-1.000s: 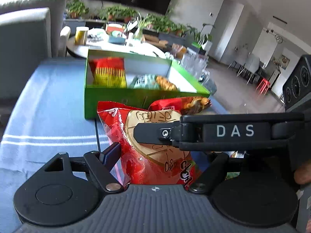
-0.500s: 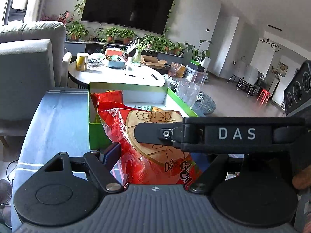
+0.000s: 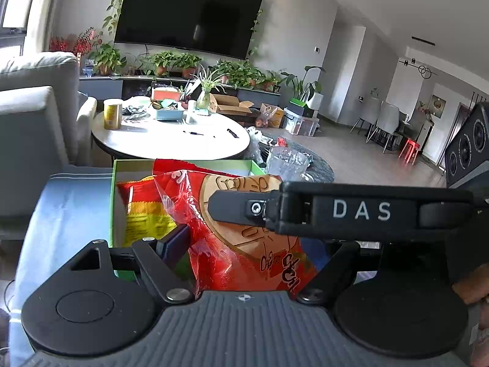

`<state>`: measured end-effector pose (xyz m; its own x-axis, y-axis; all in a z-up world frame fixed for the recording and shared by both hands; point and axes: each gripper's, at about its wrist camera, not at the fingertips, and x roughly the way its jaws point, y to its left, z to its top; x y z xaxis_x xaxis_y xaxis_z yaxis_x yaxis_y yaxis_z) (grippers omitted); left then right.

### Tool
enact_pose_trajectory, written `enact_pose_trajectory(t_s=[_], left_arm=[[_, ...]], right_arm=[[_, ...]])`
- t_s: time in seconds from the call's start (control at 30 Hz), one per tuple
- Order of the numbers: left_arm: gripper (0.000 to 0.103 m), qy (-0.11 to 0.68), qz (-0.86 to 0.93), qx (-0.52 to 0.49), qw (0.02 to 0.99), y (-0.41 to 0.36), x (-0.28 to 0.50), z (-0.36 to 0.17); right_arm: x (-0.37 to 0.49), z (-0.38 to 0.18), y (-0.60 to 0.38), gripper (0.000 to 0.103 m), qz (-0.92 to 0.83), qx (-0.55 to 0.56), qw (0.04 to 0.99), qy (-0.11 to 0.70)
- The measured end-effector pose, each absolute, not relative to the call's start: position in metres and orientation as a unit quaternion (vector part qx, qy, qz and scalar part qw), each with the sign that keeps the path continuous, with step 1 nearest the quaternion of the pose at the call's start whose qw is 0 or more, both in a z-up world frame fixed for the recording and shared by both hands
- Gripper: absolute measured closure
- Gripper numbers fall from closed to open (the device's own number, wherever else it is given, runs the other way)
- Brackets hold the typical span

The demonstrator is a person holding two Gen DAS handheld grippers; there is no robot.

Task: Organize snacks
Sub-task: 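Lift the red biscuit bag and carry it over the green box, then release the red biscuit bag into the box and withdraw the right tool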

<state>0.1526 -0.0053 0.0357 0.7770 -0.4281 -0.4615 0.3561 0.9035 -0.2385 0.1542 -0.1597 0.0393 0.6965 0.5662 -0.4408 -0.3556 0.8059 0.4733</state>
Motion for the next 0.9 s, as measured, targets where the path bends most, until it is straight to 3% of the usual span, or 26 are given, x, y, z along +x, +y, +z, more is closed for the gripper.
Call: enact_pose_trajectory(t_s=[0.77, 0.9], left_arm=[[0.031, 0.296, -0.169, -0.049, 0.939, -0.029, 0.271, 0.013], [0.031, 0.297, -0.141, -0.035, 0.944, -0.018, 0.267, 0.006]], right_arm=[[0.256, 0.02, -0.182, 0.04, 0.218, 0.194, 0.915, 0.278], [0.246, 0.019, -0.186, 0.037, 0.156, 0.16, 0.945, 0.237]])
